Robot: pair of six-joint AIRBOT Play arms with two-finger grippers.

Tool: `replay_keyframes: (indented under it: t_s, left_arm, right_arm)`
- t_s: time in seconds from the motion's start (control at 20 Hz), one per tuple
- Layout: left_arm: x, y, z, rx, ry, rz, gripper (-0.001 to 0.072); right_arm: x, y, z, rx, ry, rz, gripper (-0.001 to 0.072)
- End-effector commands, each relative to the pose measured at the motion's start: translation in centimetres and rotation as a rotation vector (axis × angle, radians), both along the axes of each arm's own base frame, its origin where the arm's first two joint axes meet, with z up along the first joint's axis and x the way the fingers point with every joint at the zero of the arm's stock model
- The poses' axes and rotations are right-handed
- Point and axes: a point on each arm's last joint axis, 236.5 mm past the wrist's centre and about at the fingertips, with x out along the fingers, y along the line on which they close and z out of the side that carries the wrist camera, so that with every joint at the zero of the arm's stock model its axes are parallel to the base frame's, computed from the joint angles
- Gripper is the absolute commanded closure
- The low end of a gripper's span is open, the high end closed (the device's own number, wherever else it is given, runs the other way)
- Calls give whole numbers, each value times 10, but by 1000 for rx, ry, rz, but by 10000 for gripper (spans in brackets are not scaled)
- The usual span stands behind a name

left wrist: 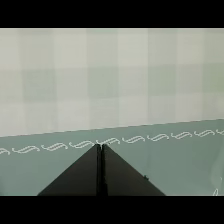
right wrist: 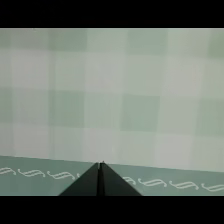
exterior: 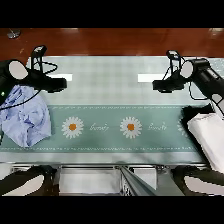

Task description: Fold the shirts.

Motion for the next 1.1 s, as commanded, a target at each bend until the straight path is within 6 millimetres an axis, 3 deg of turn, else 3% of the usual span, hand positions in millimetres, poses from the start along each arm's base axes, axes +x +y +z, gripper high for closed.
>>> replay_keyframes:
  t_s: [0.0,0.6,0.95,1.0,1.05]
  left_arm:
    - [0,0,0,1,1,0,684]
    - [0,0,0,0,0,0,684]
    - [22,-3,9,-27,-92,26,680]
    - [23,-2,9,-23,-96,26,609]
    - [23,1,8,-7,-97,24,400]
  right_arm:
    - [0,1,0,1,-1,1,694]
    - [0,1,0,1,-1,1,694]
    - [16,3,6,15,-70,-6,694]
    - [15,1,6,6,-67,-4,693]
    - [12,1,5,6,-52,-7,693]
